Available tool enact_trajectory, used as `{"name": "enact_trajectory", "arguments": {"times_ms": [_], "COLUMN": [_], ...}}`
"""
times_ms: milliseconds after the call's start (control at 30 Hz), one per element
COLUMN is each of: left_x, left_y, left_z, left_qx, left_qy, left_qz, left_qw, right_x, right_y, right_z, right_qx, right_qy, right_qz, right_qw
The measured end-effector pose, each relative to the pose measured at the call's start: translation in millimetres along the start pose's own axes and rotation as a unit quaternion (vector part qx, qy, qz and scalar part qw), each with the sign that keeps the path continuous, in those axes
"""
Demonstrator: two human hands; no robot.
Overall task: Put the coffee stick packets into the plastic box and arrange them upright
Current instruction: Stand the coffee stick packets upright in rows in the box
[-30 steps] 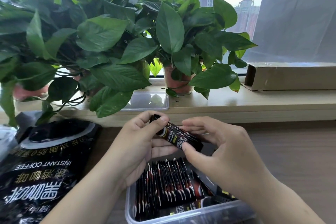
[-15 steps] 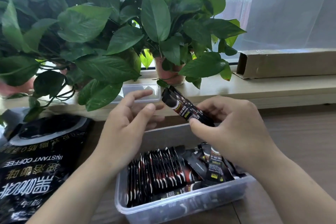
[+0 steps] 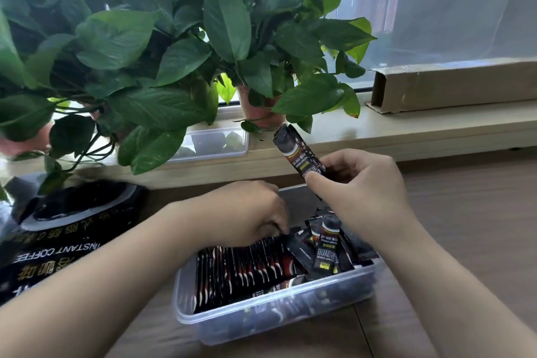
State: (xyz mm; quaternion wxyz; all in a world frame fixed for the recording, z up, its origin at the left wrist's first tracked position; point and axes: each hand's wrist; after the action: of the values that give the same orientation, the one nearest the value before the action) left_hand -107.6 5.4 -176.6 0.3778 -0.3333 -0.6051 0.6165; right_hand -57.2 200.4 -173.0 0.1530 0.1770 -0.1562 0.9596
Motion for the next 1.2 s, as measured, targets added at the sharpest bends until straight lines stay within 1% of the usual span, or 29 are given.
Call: {"name": "enact_trajectory", "arguments": {"times_ms": [100,133,200,300,433,567,633,767,800,900,1033,1133,1200], "left_x": [10.6,13.3,18.6,22.1,21.4,11.4,1.0,-17.2,-19.2,-18.9,-11.8,-6.9,-4.0], "left_y": [-4.3,-5.7,-7.3,-10.1,-11.7,-15.3,-16.8,-15.1,-13.2,-8.5,1.2,3.6,3.0], "left_z": [-1.7,-4.2,-7.7,-9.4,-11.9,-10.3,-8.9,-17.0,-19.3,-21.8,-13.3,-5.6,-1.9], "left_qx": [0.046,0.042,0.023,0.016,0.025,0.034,0.036,0.044,0.036,0.015,-0.005,-0.035,-0.036], "left_qy": [-0.039,-0.049,-0.055,-0.054,-0.046,-0.026,-0.032,-0.066,-0.066,-0.050,-0.037,-0.018,-0.019], "left_qz": [0.083,0.112,0.135,0.129,0.140,0.123,0.120,0.168,0.168,0.139,0.136,0.110,0.113], "left_qw": [0.995,0.992,0.989,0.990,0.989,0.992,0.992,0.983,0.983,0.989,0.990,0.993,0.993], "right_x": [0.4,0.5,1.0,2.0,2.6,3.0,3.2,4.2,4.4,4.4,3.9,3.8,3.9], "right_y": [1.0,0.9,0.6,0.4,-0.7,-0.4,-0.3,0.0,0.1,1.5,1.5,0.3,0.2], "right_z": [-0.7,-1.1,-2.2,-5.0,-6.9,-9.2,-10.7,-11.9,-11.9,-12.2,-12.4,-10.7,-10.9], "right_qx": [0.014,0.016,0.014,0.013,0.015,0.015,0.012,-0.003,-0.007,-0.013,-0.020,-0.035,-0.037], "right_qy": [0.004,0.007,0.014,0.022,0.030,0.037,0.041,0.040,0.038,0.034,0.031,0.031,0.030], "right_qz": [0.001,0.004,0.010,0.014,0.016,0.017,0.019,0.021,0.022,0.024,0.027,0.031,0.031], "right_qw": [1.000,1.000,1.000,1.000,0.999,0.999,0.999,0.999,0.999,0.999,0.999,0.998,0.998]}}
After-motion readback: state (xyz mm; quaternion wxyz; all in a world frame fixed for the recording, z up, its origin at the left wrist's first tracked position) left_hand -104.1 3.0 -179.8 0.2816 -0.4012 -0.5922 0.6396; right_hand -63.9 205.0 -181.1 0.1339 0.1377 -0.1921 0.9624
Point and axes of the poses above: each hand's wrist, its own x-axis towards the middle knuckle, its own y-axis out of the palm, z = x × y, and after that the axes turned 3 degrees about x, right-handed
